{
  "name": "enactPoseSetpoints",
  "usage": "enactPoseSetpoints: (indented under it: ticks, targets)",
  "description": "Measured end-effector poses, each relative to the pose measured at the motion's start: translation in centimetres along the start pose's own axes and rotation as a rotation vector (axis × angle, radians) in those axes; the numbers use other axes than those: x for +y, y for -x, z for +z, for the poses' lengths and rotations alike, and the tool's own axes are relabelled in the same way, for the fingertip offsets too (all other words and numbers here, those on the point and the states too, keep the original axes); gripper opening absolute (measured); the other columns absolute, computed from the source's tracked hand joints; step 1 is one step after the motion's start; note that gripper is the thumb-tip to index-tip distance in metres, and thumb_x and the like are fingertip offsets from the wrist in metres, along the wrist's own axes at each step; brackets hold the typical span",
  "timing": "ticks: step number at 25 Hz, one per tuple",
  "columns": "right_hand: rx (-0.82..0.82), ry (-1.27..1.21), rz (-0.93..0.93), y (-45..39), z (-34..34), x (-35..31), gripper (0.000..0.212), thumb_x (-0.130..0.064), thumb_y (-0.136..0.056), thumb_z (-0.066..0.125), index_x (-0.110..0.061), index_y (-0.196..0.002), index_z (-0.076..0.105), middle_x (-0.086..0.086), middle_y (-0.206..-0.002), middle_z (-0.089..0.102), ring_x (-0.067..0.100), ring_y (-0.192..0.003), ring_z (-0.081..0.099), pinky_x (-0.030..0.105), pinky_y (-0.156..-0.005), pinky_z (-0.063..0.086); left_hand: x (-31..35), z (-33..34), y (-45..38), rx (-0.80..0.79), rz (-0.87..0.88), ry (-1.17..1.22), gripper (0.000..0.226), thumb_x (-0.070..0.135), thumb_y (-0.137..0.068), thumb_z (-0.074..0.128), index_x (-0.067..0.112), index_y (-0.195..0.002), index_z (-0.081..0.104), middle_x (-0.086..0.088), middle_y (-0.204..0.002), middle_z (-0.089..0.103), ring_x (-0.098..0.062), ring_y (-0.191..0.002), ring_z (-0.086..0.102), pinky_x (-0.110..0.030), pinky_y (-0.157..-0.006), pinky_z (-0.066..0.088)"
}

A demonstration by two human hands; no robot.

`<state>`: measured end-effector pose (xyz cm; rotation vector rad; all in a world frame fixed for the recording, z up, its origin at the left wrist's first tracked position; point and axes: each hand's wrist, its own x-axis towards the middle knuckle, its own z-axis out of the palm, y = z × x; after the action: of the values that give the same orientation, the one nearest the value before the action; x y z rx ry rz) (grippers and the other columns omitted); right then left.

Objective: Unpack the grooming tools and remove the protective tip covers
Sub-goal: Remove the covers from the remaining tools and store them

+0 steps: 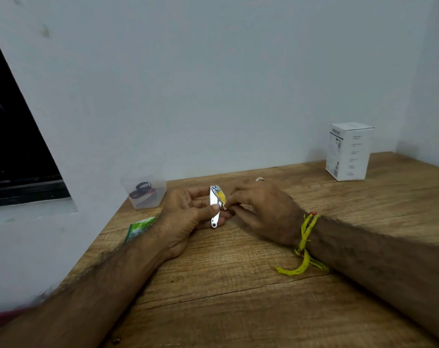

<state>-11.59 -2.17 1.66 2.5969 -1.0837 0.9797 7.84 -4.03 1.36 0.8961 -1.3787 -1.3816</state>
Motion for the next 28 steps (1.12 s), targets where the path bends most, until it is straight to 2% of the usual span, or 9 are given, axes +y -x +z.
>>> enactPoseSetpoints:
  ticks: [4, 9, 13, 17, 24, 28]
  targets:
    - [-0.038, 0.006, -0.009, 0.12, -0.21, -0.10, 0.014, -0.009, -0.089, 0.065, -0.011, -0.096, 0.077, 0.006, -0.089, 0.069, 0.025, -0.082, 0.064, 0.034, -0.073, 0.044, -0.01, -0.05, -0.08, 0.023, -0.004, 0.008, 0.032, -0.015, -0.085, 0.066, -0.001, -0.115, 0.067, -0.024, -0.090, 0.075, -0.025, -0.072, 0.074, -0.030, -0.063, 0.063]
    - [-0.053, 0.013, -0.010, 0.27, -0.50, -0.40, 0.016, -0.009, -0.088, 0.064, -0.013, -0.097, 0.077, 0.004, -0.091, 0.070, 0.022, -0.083, 0.064, 0.035, -0.076, 0.044, -0.05, -0.07, -0.18, 0.044, -0.015, 0.035, 0.037, -0.016, -0.087, 0.064, -0.004, -0.122, 0.062, -0.022, -0.086, 0.076, -0.024, -0.070, 0.074, -0.031, -0.063, 0.063]
    - [-0.054, 0.035, -0.001, 0.23, -0.64, -0.62, 0.014, -0.010, -0.089, 0.066, -0.012, -0.097, 0.077, 0.003, -0.092, 0.070, 0.021, -0.085, 0.064, 0.031, -0.075, 0.041, -0.02, -0.13, -0.18, 0.042, -0.019, 0.037, 0.039, -0.015, -0.088, 0.064, -0.005, -0.125, 0.061, -0.023, -0.087, 0.075, -0.024, -0.071, 0.074, -0.030, -0.062, 0.063]
    - [-0.068, 0.019, 0.020, 0.36, -0.85, -0.71, 0.016, -0.013, -0.090, 0.066, -0.016, -0.102, 0.077, 0.001, -0.098, 0.071, 0.019, -0.091, 0.065, 0.037, -0.079, 0.047, 0.00, -0.03, -0.13, 0.045, -0.020, 0.049, 0.038, -0.016, -0.088, 0.064, -0.004, -0.124, 0.061, -0.023, -0.088, 0.076, -0.024, -0.071, 0.075, -0.031, -0.062, 0.063]
    - [-0.071, 0.029, 0.008, 0.40, -0.72, -0.58, 0.018, -0.014, -0.092, 0.063, -0.016, -0.104, 0.076, 0.001, -0.100, 0.070, 0.019, -0.092, 0.063, 0.033, -0.079, 0.045, 0.14, -0.05, -0.15, 0.067, -0.031, 0.069, 0.038, -0.015, -0.088, 0.064, -0.004, -0.124, 0.060, -0.026, -0.093, 0.076, -0.025, -0.072, 0.076, -0.031, -0.064, 0.064]
    - [-0.084, 0.117, 0.011, 0.32, -0.53, -0.34, 0.015, -0.016, -0.092, 0.062, -0.016, -0.100, 0.074, 0.000, -0.097, 0.068, 0.019, -0.092, 0.062, 0.032, -0.080, 0.043, 0.32, -0.06, -0.17, 0.092, -0.035, 0.104, 0.040, -0.014, -0.089, 0.063, -0.007, -0.128, 0.056, -0.028, -0.096, 0.075, -0.029, -0.077, 0.077, -0.031, -0.063, 0.063]
